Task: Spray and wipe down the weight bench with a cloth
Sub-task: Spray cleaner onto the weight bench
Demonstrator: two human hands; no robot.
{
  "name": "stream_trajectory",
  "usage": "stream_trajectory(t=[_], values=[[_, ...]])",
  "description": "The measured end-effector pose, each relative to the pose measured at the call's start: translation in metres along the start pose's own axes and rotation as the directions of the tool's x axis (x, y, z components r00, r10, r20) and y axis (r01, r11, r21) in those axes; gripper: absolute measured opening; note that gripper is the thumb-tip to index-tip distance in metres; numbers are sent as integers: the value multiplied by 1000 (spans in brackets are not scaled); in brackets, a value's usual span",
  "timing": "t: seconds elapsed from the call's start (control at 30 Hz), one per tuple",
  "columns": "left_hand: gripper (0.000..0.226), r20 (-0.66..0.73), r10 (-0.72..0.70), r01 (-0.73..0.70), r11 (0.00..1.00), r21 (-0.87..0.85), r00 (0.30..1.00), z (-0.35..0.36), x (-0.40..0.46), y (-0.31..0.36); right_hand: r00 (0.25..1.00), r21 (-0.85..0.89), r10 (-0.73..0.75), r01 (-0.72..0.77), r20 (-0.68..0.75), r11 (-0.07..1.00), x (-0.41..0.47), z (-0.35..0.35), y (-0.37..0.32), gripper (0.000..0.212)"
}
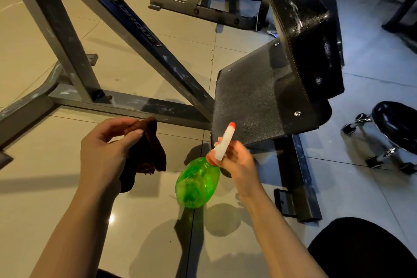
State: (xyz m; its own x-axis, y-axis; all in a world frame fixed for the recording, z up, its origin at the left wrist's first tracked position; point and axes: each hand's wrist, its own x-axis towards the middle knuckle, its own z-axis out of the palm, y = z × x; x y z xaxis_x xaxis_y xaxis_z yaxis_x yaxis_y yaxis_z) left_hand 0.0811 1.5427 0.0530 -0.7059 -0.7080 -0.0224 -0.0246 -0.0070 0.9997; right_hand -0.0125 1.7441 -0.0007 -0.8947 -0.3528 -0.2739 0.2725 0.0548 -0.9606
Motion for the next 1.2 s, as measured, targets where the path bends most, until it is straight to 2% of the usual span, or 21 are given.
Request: stream_trajectory(t=[0.13,0.27,0.43,0.53,0.6,0.77,0.83,0.93,0.97,1.07,1.2], values=[[19,60,-26,26,1000,7,998,23,3,-5,979,-99,-178,188,101,977,-20,-24,-49,48],[19,81,-45,47,998,-30,996,52,2,-5,942,-196,-318,334,108,922,-40,-53,-80,57],[17,143,-38,54,993,-109,989,91,-6,-2,897,-152,-442,434,-20,888,-66,-105,-88,75],[18,198,-24,36,998,-58,980,111,-18,-3,882,-100,-459,450,-104,887,-76,-147,-92,76],[19,240,6,-10,1000,13,971,120,-30,-2,905,-129,-418,407,-77,904,-76,-172,-93,72],[17,296,82,-122,986,117,952,149,-55,7,970,-252,-240,225,-27,941,-63,-229,-80,79],[17,295,106,-152,979,136,949,163,-64,8,971,-207,-225,205,-79,957,-60,-251,-64,83],[18,298,85,-118,989,94,951,187,-79,6,974,-121,-176,159,-141,980,-58,-279,-33,91],[21,301,69,-93,993,66,951,197,-85,5,981,-97,-136,123,-139,988,-57,-286,-20,87],[27,303,78,-95,995,42,950,223,-105,-1,997,-27,13,-15,-79,1000,-52,-301,19,50],[28,304,23,-41,998,52,953,249,-132,-12,991,36,129,-129,-20,991,-44,-310,55,39]])
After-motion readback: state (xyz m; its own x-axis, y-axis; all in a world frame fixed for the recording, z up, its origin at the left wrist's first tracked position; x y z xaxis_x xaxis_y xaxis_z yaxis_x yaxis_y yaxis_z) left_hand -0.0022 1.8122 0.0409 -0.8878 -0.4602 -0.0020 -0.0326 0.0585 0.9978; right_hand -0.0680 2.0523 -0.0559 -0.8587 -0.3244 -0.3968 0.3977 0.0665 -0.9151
